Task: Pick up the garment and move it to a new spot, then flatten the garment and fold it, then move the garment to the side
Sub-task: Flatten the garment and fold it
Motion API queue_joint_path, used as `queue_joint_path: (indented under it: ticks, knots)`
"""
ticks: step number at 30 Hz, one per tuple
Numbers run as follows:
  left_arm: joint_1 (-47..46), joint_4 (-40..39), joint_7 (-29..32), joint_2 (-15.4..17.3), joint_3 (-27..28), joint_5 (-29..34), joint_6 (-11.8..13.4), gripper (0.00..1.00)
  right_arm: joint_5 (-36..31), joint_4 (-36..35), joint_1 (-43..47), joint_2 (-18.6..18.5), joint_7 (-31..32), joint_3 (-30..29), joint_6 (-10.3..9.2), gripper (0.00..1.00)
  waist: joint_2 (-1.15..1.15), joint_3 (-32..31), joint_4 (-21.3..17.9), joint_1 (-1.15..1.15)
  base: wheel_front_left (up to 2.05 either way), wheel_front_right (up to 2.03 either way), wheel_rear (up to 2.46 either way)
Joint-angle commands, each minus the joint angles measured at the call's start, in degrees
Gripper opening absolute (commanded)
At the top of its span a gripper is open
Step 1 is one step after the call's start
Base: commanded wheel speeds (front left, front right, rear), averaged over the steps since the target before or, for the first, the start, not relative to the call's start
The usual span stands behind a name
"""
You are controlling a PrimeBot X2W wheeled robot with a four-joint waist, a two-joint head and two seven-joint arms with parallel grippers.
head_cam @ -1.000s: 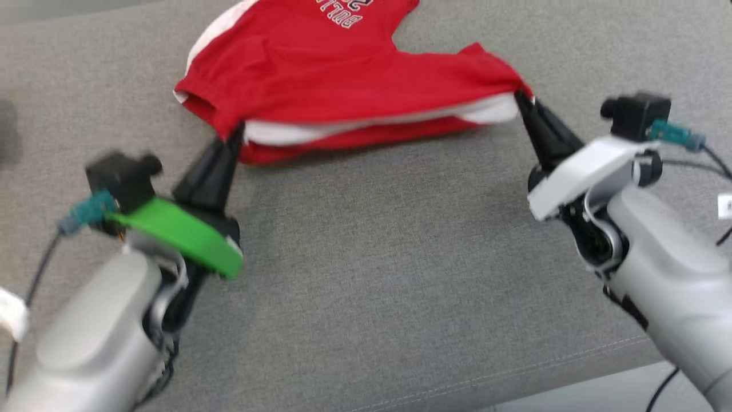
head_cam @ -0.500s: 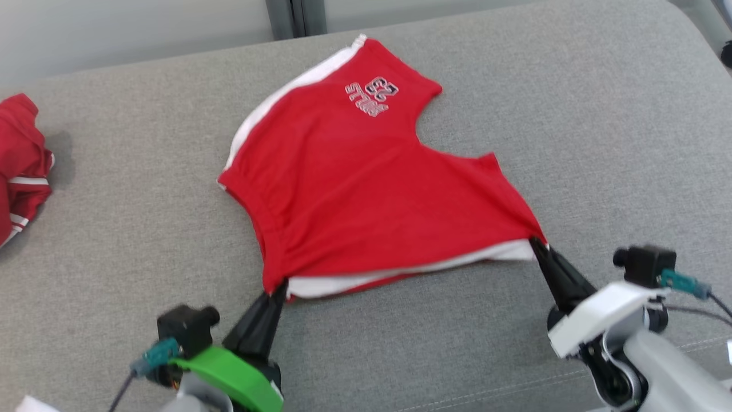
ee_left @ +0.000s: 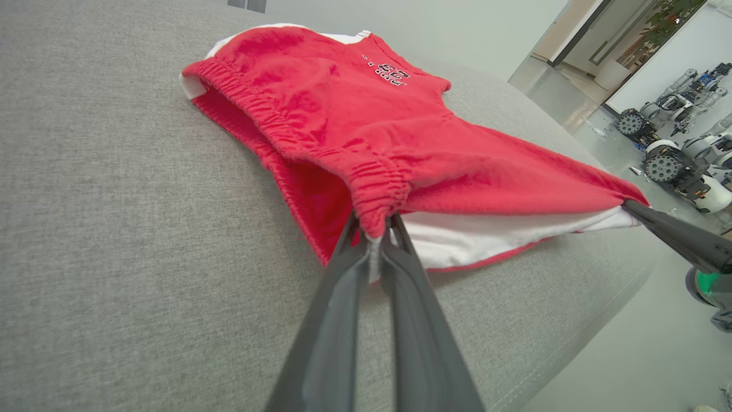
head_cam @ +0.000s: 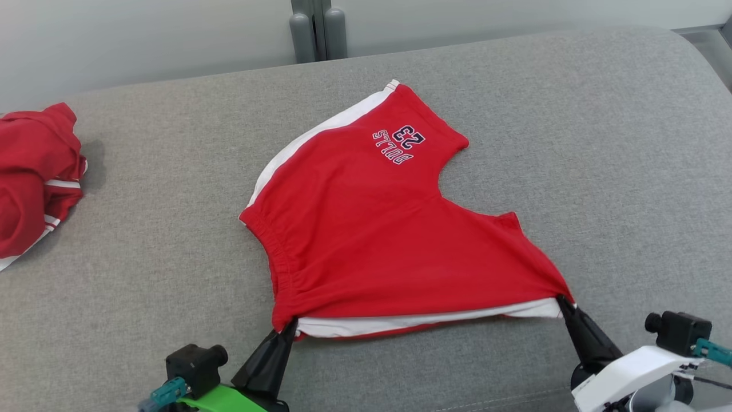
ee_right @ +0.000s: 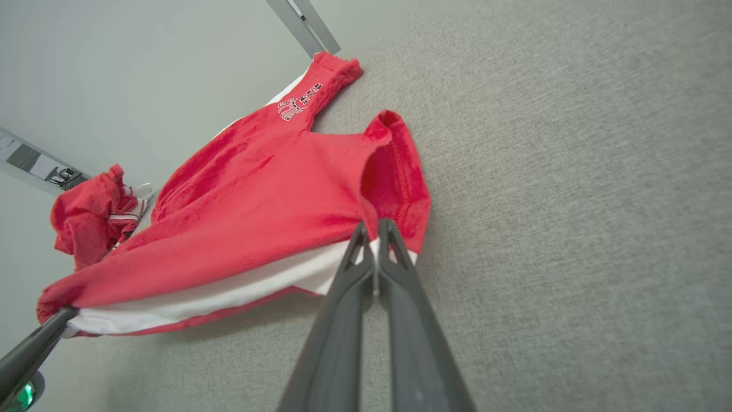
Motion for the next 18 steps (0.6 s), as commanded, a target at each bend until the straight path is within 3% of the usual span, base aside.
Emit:
queue_joint_path:
  ticks: [1, 10, 18]
  knots:
    - [-0.4, 0.0, 0.0, -0.4, 0.3, 0.5, -0.4, 0.00, -1.5, -0.5, -0.7, 0.0, 0.8, -1.3, -0.08, 0.00, 0.00, 0.1, 0.2, 0.01, 0.00, 0.00, 0.00]
    - [-5.5, 1.1, 0.0, -3.0, 0.3, 2.5, -2.6, 0.00, -6.3, -0.1, -10.0, 1.1, 5.4, -7.0, -0.08, 0.00, 0.00, 1.0, 3.2, 0.01, 0.00, 0.00, 0.00]
    - [-12.6, 2.1, 0.6, -4.7, -0.4, 2.7, -4.2, 0.00, -8.4, 5.4, -23.2, 0.5, 8.7, -8.7, -0.08, 0.00, 0.00, 4.2, 7.6, 0.01, 0.00, 0.00, 0.00]
